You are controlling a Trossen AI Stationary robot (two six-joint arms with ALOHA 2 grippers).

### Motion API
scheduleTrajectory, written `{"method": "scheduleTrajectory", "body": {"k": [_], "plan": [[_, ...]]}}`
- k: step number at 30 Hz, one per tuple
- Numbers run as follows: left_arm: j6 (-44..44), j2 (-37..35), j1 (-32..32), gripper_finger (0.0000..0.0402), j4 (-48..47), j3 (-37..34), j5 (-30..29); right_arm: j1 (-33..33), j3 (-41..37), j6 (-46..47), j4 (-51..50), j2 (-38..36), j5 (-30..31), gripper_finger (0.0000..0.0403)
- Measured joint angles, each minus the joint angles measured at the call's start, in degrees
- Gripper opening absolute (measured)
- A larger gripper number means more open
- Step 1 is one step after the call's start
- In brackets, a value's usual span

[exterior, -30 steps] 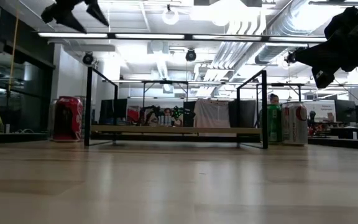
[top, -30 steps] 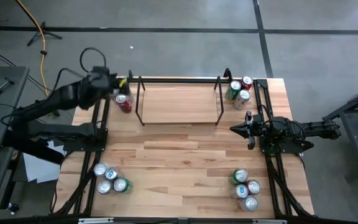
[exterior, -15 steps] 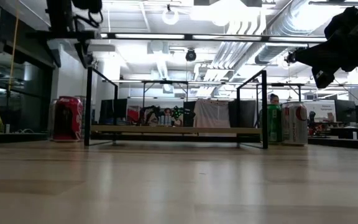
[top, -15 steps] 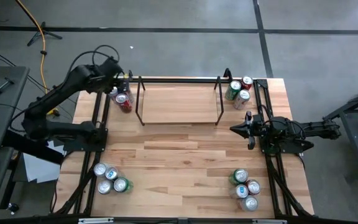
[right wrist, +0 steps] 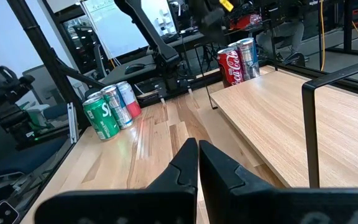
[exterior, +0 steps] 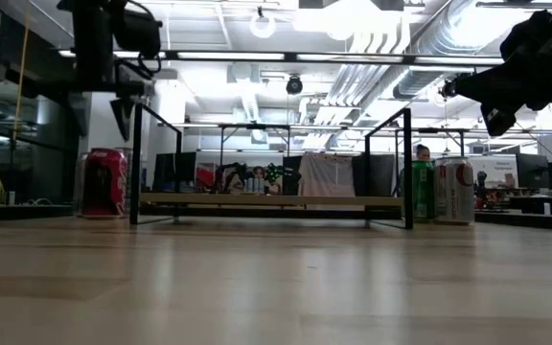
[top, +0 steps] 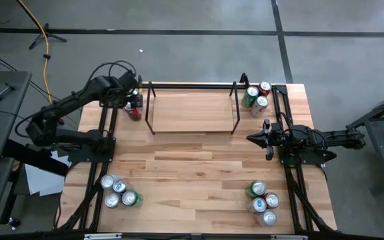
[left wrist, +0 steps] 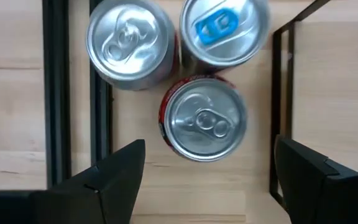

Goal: Place canned beverage on shelf
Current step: Put the top left red soda can on the shelf

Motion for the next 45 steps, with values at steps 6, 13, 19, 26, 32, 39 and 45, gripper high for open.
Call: {"method": "scheduleTrajectory", "body": {"k": [6,13,19,26,32,39,45], "plan": [[-2.3,-1.4,0.1,0.0277,6.6,-4.3,0.0,0.0,0.0,0.0,0.0,0.0,0.0,0.0000],[-3.7,-1.4,2.0,0.0277,10.2,-8.2,0.9,0.0,0.0,0.0,0.0,0.0,0.0,0.0000],[-4.0,-1.4,2.7,0.0277,12.3,-9.6,0.3,0.0,0.0,0.0,0.0,0.0,0.0,0.0000],[-4.8,-1.4,2.7,0.0277,15.5,-9.6,-1.6,0.0,0.0,0.0,0.0,0.0,0.0,0.0000],[-4.8,-0.7,2.7,0.0273,15.1,-9.6,-1.3,0.0,0.0,0.0,0.0,0.0,0.0,0.0000],[-3.7,1.8,2.3,0.0273,15.0,-9.5,0.8,0.0,0.0,0.0,0.0,0.0,0.0,0.0000],[-3.5,2.4,2.2,0.0272,15.0,-9.5,0.3,0.0,0.0,0.0,0.0,0.0,0.0,0.0000]]}}
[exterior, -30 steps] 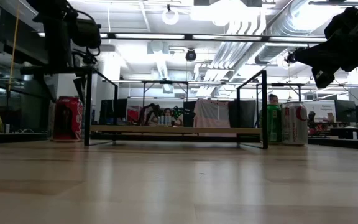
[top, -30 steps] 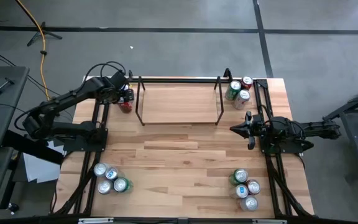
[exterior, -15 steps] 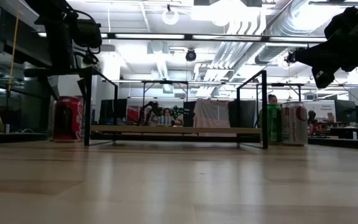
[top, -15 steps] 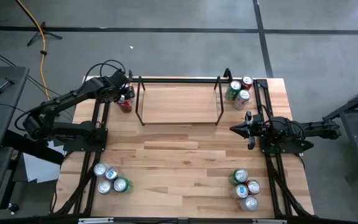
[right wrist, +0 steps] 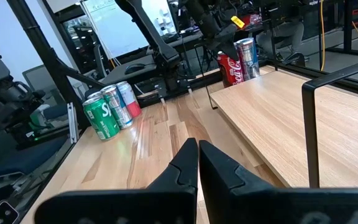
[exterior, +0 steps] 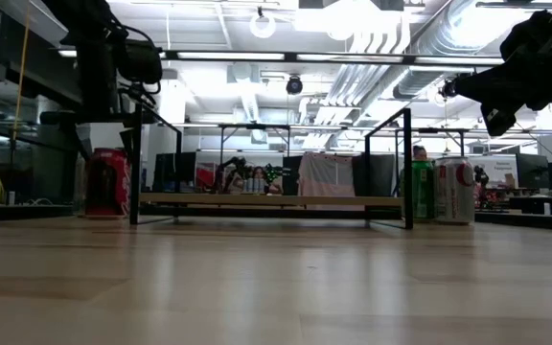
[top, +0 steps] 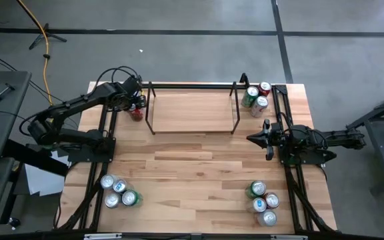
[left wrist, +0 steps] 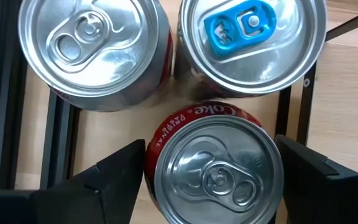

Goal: Place canned beverage on shelf
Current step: Put the top left red soda can on the shelf

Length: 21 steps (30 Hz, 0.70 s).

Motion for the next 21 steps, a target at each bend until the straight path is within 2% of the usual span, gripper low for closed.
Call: {"method": "scheduleTrajectory", "body": {"k": [4,9,16,21], "plan": [[1.2,0.0,0.0,0.0248,0.0,0.0,-0.6,0.0,0.0,0.0,0.0,0.0,0.0,0.0000],[1.2,-0.1,0.0,0.0185,0.0,0.1,-0.9,0.0,0.0,0.0,0.0,0.0,0.0,0.0000],[2.5,-2.5,0.0,0.0177,-1.5,0.0,0.3,0.0,0.0,0.0,0.0,0.0,0.0,0.0000],[4.5,-6.3,0.0,0.0174,-7.1,2.1,0.5,0.0,0.0,0.0,0.0,0.0,0.0,0.0000]]}}
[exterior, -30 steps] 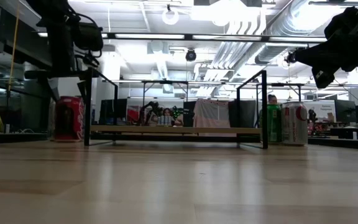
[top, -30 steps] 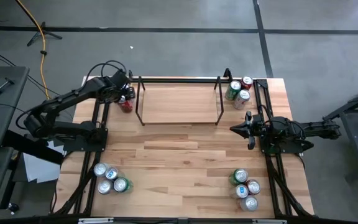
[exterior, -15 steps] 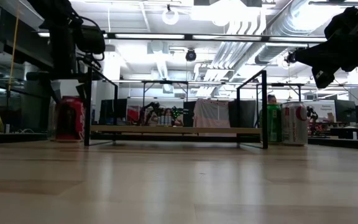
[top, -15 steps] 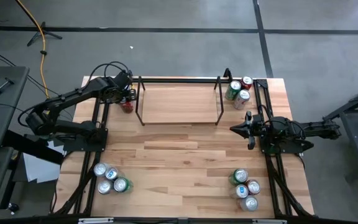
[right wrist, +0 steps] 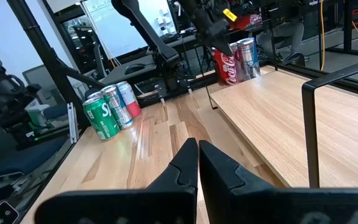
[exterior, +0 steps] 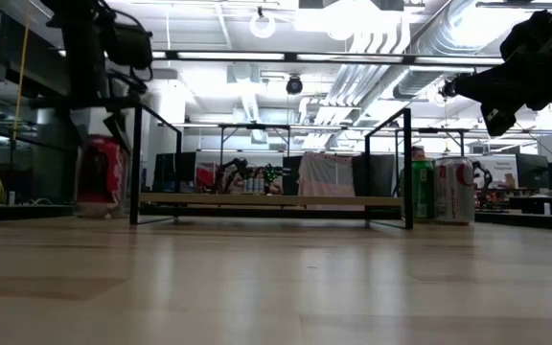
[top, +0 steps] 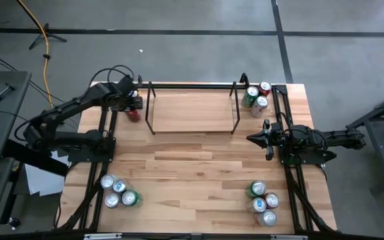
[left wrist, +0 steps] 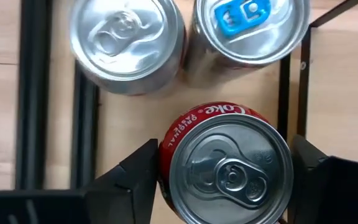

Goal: Place canned beverage on shelf
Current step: Put the top left red soda can on the shelf

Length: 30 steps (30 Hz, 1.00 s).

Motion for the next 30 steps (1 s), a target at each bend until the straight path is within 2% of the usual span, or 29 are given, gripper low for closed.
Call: {"method": "scheduleTrajectory", "body": {"k": [3,10,16,19,24,30], "plan": [[2.5,-2.7,0.0,0.0174,-3.0,2.6,1.4,0.0,0.0,0.0,0.0,0.0,0.0,0.0000],[9.0,-8.1,0.0,0.0173,-10.3,10.9,9.2,0.0,0.0,0.0,0.0,0.0,0.0,0.0000],[15.1,-10.3,0.0,0.0172,-14.3,21.1,14.8,0.0,0.0,0.0,0.0,0.0,0.0,0.0000],[18.2,-10.4,-0.5,0.0172,-17.2,27.1,15.7,0.0,0.0,0.0,0.0,0.0,0.0,0.0000],[23.8,-8.2,-2.6,0.0172,-16.1,35.6,15.9,0.0,0.0,0.0,0.0,0.0,0.0,0.0000],[31.8,1.2,-7.7,0.0172,-7.1,42.1,20.4,0.0,0.0,0.0,0.0,0.0,0.0,0.0000]]}}
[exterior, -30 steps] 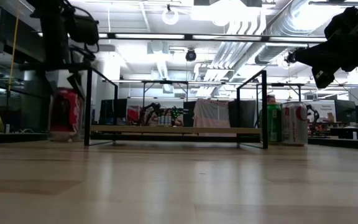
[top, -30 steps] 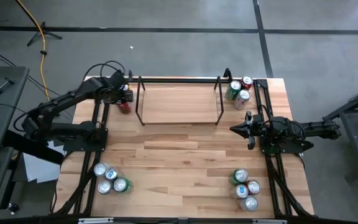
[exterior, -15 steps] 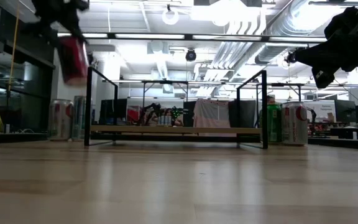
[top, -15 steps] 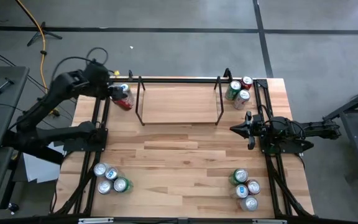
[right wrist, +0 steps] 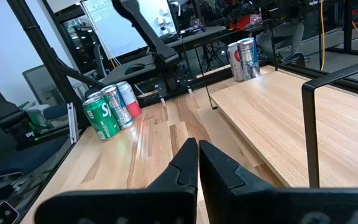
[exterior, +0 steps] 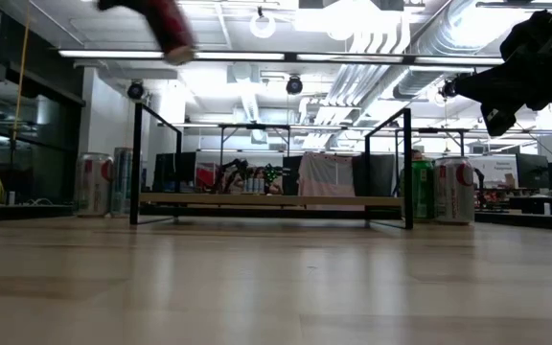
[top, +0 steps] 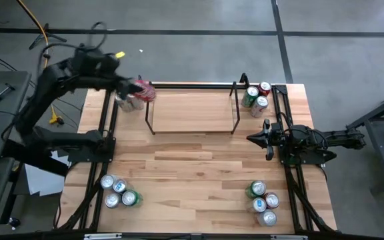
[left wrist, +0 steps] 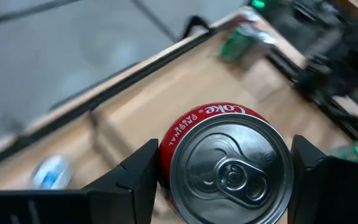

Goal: Place canned beverage on shelf
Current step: Put the top left red soda can on the shelf

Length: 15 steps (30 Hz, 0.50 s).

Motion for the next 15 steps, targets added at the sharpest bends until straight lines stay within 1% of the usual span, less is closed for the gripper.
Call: {"method": "scheduleTrajectory", "body": {"k": [3,6,9,12,15], "plan": [[7.1,7.0,-4.0,0.0172,1.4,3.3,2.4,0.0,0.0,0.0,0.0,0.0,0.0,0.0000],[18.6,12.9,-8.7,0.0172,-1.1,6.5,2.9,0.0,0.0,0.0,0.0,0.0,0.0,0.0000],[29.0,16.9,-12.7,0.0172,-5.4,7.0,2.0,0.0,0.0,0.0,0.0,0.0,0.0,0.0000],[33.5,19.7,-15.4,0.0173,-7.0,7.0,0.3,0.0,0.0,0.0,0.0,0.0,0.0,0.0000],[36.7,21.4,-16.6,0.0178,-5.7,4.5,-0.1,0.0,0.0,0.0,0.0,0.0,0.0,0.0000]]}}
